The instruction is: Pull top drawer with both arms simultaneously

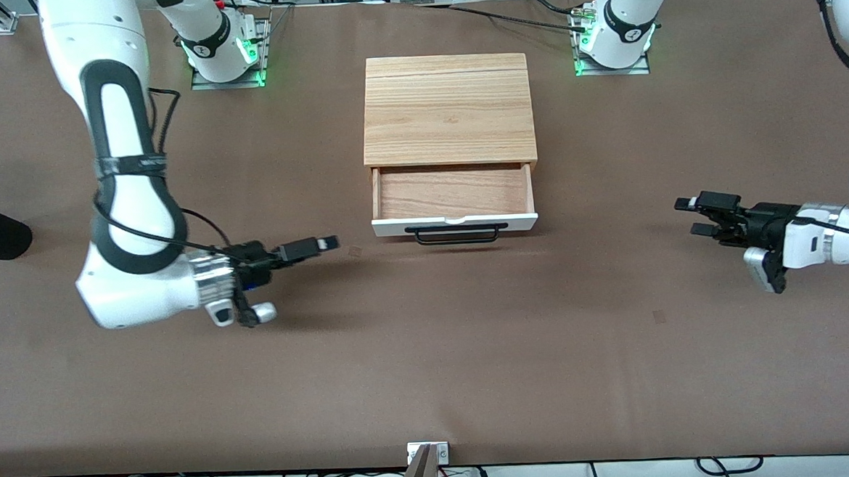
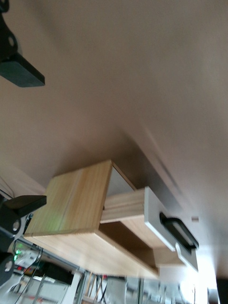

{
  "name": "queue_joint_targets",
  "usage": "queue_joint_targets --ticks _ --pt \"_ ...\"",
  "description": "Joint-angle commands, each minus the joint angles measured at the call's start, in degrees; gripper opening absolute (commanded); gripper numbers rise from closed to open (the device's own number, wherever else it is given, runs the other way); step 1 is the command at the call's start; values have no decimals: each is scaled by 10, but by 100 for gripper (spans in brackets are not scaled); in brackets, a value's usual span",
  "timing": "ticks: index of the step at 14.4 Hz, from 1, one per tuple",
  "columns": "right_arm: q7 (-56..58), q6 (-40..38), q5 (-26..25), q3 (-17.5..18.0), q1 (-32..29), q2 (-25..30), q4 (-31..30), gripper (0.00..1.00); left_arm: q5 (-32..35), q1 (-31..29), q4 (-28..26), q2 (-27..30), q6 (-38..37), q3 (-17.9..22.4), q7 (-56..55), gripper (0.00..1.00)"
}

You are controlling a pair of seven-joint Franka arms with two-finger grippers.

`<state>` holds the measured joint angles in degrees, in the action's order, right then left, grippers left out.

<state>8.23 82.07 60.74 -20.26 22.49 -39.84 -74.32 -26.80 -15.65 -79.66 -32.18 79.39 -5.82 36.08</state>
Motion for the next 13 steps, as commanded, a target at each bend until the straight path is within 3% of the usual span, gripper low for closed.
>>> queue_joint_targets --ticks 1,4,6,9,12,13 --pt "-49 -72 -97 -52 3 40 5 100 77 7 -2 46 -7 -10 -92 100" --pt "-123 -110 -207 -106 12 53 31 100 179 47 23 77 -7 -17 -182 100" --pt "-150 -113 -295 -108 11 53 71 100 261 85 36 94 -7 -17 -222 100" --pt "-155 -97 -387 -104 12 53 112 100 329 116 40 126 -7 -17 -270 100" --pt "-146 30 -463 -95 16 93 72 100 345 163 64 135 -40 -17 -386 100" --pt "-144 66 -501 -71 6 119 54 100 354 170 64 135 -42 -17 -431 100"
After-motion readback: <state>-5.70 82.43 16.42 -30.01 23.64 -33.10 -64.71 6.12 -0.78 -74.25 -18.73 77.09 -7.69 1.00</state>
